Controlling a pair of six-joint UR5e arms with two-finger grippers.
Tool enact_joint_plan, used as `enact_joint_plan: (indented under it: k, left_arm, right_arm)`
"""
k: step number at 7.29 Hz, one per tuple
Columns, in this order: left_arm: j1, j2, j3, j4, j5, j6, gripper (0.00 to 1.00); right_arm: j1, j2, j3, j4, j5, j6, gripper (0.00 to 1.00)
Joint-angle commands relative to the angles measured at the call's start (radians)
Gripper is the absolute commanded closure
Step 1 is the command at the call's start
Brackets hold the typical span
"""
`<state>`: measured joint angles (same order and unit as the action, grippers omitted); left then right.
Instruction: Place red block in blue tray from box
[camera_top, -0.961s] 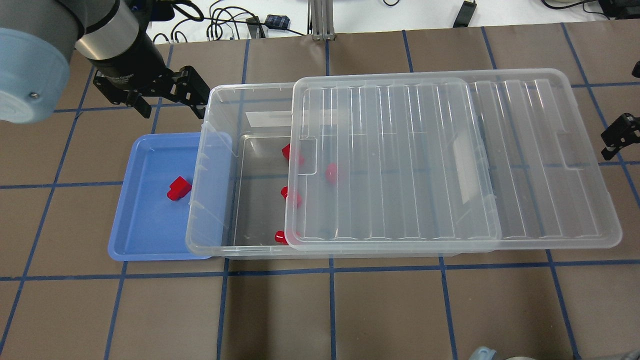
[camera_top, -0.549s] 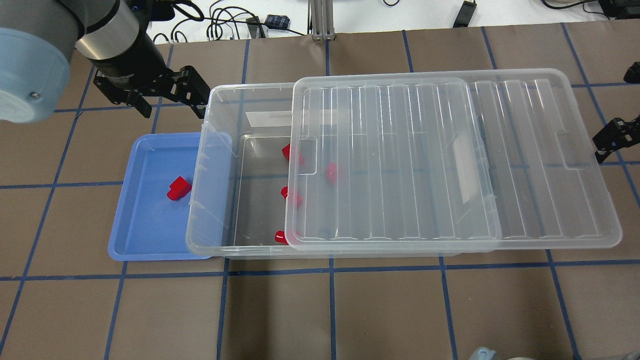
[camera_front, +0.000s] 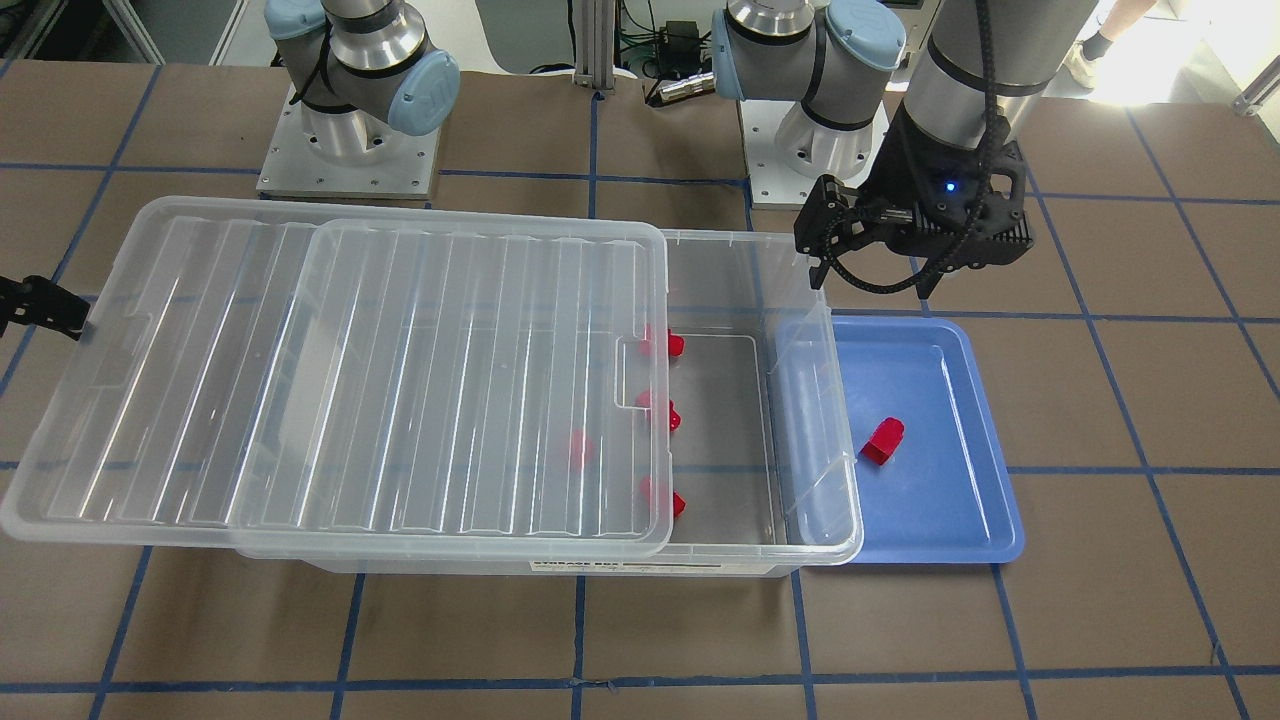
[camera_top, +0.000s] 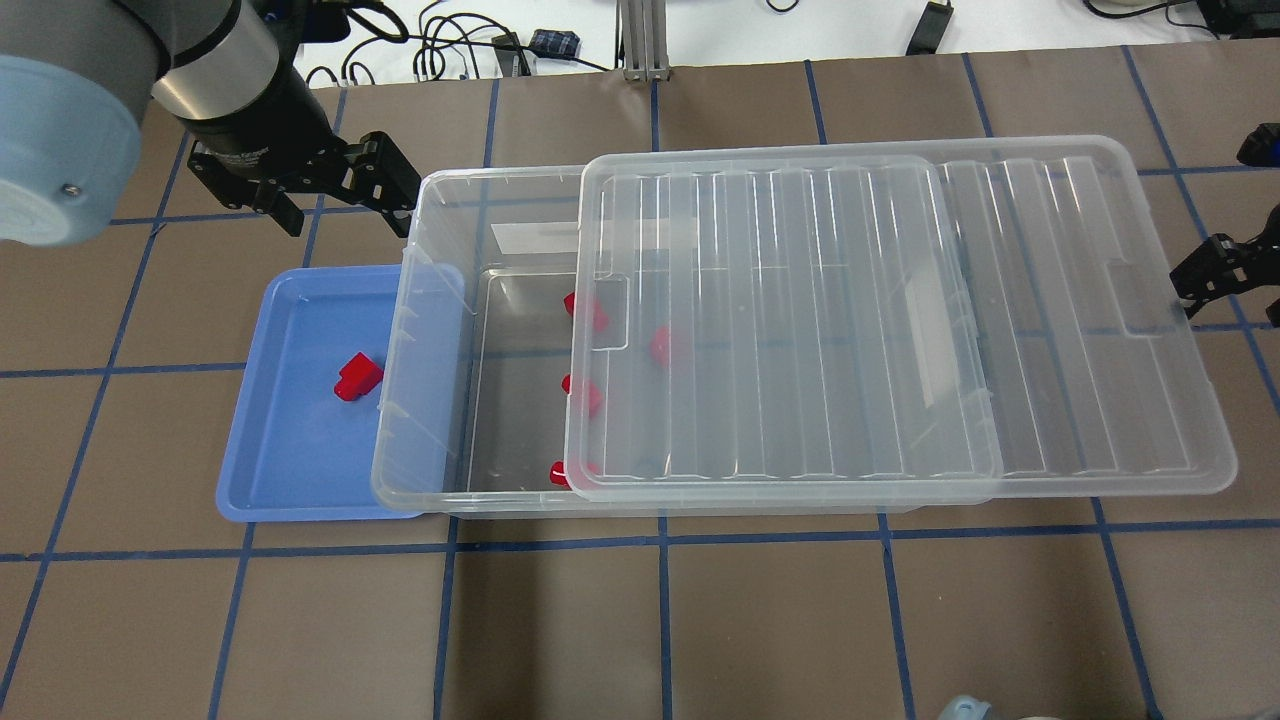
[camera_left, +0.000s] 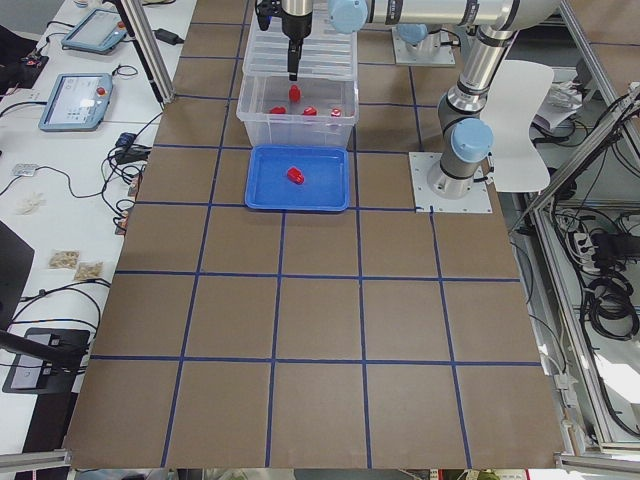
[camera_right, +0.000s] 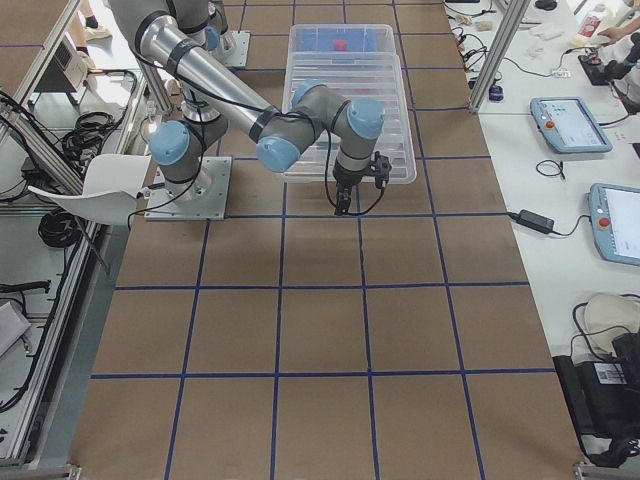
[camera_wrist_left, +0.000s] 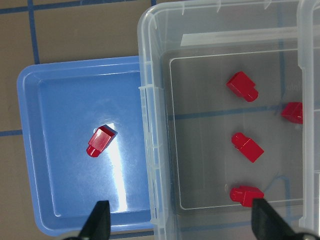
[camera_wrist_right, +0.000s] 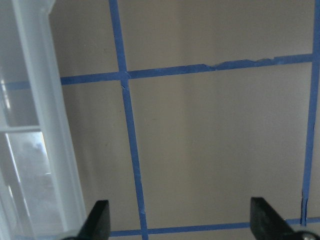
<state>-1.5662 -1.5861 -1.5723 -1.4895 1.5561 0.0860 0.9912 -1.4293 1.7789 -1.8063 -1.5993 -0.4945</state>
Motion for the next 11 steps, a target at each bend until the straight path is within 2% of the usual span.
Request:
enact_joint_plan:
  k: [1, 11]
  left_arm:
    - [0.000, 0.002, 0.000, 0.000, 0.001, 0.000, 0.00]
    - [0.003, 0.002, 0.003, 0.000, 0.001, 0.000, 0.00]
  right_arm:
    - [0.044, 0.000, 0.001, 0.001, 0.009, 0.040, 0.00]
    - [0.193, -0.028, 0.007, 0.004, 0.009, 0.195, 0.00]
